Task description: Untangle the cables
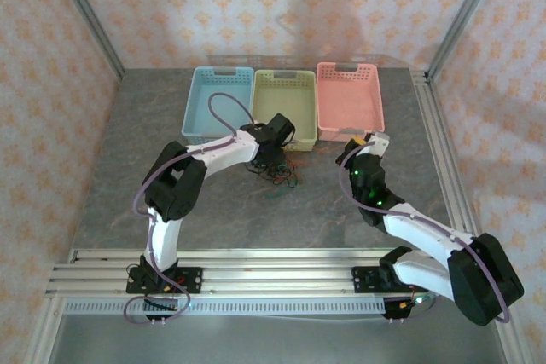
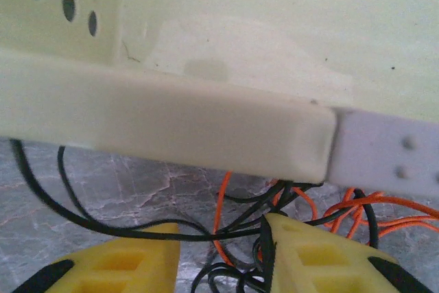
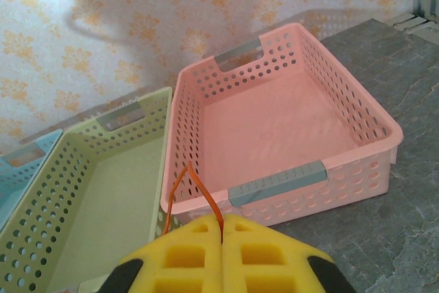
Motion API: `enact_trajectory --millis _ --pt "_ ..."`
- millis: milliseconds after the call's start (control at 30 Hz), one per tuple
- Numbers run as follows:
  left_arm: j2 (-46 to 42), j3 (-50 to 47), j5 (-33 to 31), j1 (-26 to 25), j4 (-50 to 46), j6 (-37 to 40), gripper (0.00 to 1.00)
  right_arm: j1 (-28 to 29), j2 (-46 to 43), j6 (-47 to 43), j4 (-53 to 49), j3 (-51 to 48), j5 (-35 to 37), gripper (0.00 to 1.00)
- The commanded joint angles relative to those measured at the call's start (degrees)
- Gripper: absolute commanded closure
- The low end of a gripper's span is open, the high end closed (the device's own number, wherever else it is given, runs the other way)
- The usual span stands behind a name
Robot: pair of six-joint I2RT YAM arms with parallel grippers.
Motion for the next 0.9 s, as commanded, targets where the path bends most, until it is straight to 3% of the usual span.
enact_trajectory --millis 0,100,367,600,867 --pt "-4.05 -1.54 -0.21 -0.12 4.65 -2.22 0.69 -0.34 0.36 0.35 -0.94 1.67 -0.5 1.0" --pt "-5.24 -3.27 -0.17 -0.12 6.56 -2.27 0.72 -0.34 0.48 0.34 -0.86 1.71 -0.66 1.0" --pt "-9.21 -7.18 0.15 -0.12 9.54 -1.61 1.0 -0.33 1.19 0.42 -0.94 1.98 -1.03 1.0" --pt "-14.89 -12.35 0.5 -0.16 10.17 -0.79 1.0 -0.34 -0.51 -0.64 -2.07 1.94 0.88 1.0" --pt "-24.81 -18.62 -1.39 -0.12 5.78 2.62 1.0 -0.29 -4.01 -1.27 -5.05 1.43 7.97 1.0"
